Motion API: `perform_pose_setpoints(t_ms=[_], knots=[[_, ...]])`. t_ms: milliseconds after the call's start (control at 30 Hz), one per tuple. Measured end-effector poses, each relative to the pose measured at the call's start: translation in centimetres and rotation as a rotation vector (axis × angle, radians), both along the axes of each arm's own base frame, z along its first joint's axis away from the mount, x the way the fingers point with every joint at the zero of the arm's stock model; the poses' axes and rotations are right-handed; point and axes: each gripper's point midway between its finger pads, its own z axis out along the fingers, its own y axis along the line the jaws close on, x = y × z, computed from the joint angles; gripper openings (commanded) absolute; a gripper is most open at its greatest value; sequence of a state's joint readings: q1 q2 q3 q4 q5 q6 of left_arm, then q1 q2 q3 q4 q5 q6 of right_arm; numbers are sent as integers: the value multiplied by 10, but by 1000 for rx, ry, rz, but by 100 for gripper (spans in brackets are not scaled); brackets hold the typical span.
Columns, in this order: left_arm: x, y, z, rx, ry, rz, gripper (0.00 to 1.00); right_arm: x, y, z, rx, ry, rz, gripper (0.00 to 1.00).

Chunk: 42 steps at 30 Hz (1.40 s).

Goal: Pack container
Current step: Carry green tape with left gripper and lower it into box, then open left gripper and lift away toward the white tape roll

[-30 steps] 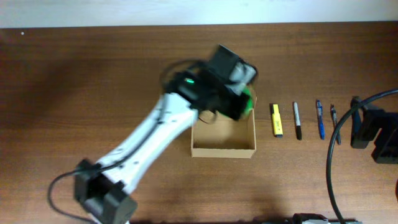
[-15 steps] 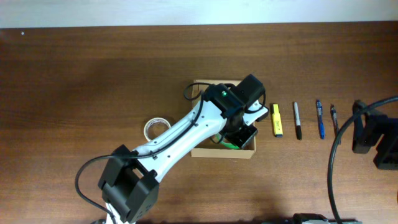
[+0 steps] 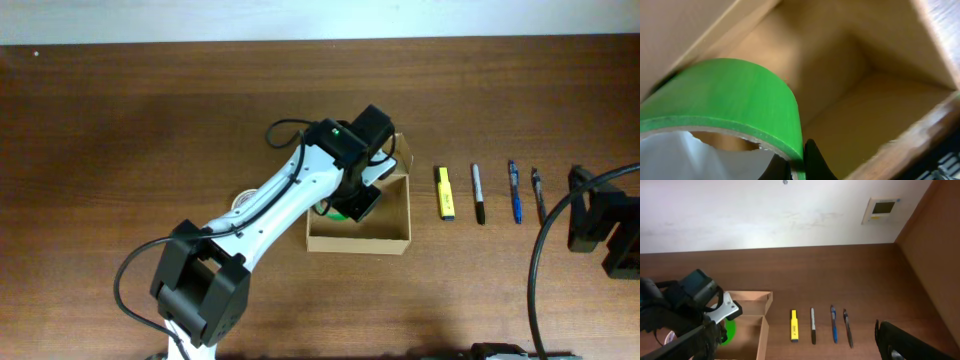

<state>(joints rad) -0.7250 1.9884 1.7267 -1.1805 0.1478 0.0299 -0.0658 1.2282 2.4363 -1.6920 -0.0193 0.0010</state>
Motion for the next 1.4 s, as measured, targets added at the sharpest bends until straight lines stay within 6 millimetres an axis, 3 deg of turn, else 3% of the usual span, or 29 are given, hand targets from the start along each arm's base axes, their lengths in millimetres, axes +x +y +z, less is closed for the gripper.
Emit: perform_pose_setpoints(t_ms=[500, 533, 567, 600, 700, 800, 1033, 1133, 1267, 1300, 1333, 1400], knots=[[-5, 10, -49, 29, 20, -9, 2, 0, 1, 0, 4, 0, 8, 99], [-5, 10, -53, 33, 24, -9, 10, 0, 1, 0, 4, 0, 8, 99], [-5, 10, -56, 37, 28, -9, 29, 0, 2, 0, 4, 0, 8, 99], [-5, 9, -60, 40, 31, -12, 41, 0, 2, 0, 3, 0, 8, 99], [-2, 8, -67, 42, 27, -18, 63, 0, 2, 0, 5, 0, 11, 99], [1, 6, -68, 35, 13, -22, 70, 0, 2, 0, 5, 0, 11, 99], [-7, 16, -58, 87, 51, -22, 70, 0, 2, 0, 5, 0, 11, 99], [10, 7, -21, 63, -16, -18, 70, 0, 2, 0, 5, 0, 11, 99], [52, -4, 108, -72, -331, 39, 73, 0, 3, 0, 7, 0, 14, 99], [59, 4, 162, -128, -452, 85, 73, 0, 3, 0, 6, 0, 14, 99], [60, 12, 189, -156, -511, 115, 73, 0, 3, 0, 7, 0, 14, 99], [56, 50, 258, -221, -658, 239, 72, 0, 3, 0, 7, 0, 14, 99]])
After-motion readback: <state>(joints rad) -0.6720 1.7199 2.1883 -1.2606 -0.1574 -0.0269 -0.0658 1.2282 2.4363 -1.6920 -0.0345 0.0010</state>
